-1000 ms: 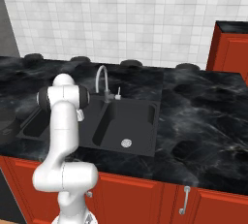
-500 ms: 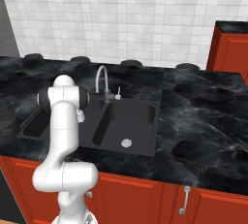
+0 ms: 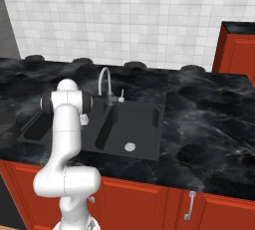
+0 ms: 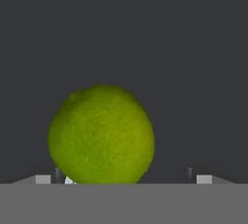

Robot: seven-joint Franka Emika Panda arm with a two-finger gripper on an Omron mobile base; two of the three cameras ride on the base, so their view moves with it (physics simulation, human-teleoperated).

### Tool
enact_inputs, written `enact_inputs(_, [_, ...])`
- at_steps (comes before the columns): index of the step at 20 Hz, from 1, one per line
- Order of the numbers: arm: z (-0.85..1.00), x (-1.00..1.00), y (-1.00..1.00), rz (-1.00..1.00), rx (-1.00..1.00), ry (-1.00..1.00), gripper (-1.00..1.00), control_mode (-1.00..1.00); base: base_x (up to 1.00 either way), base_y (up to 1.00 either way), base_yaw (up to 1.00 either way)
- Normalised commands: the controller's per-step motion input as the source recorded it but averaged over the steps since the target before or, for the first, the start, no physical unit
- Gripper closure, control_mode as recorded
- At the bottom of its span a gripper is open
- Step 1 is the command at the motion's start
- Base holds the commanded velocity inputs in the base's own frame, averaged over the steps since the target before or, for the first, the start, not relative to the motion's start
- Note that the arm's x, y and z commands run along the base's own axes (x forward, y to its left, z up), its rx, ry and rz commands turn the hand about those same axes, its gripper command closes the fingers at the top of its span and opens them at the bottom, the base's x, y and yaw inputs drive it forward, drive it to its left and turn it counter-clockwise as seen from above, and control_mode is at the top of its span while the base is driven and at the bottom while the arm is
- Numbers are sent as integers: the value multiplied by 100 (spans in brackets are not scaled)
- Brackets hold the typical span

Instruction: Dump the lime from the pot into the sink. Then turn on the water and wash the lime. Then turn off the water and put the lime back in the pot.

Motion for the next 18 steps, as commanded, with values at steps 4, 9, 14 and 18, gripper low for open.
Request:
enact_inputs(4, [-11, 36, 10, 0, 0, 0, -100, -100, 0, 0, 0])
enact_inputs(9, [-17, 24, 12, 0, 0, 0, -100, -100, 0, 0, 0])
enact_inputs(14, [-25, 4, 1, 0, 0, 0, -100, -100, 0, 0, 0])
enact_inputs(18, [-14, -35, 0, -2, 0, 0, -100, -100, 0, 0, 0])
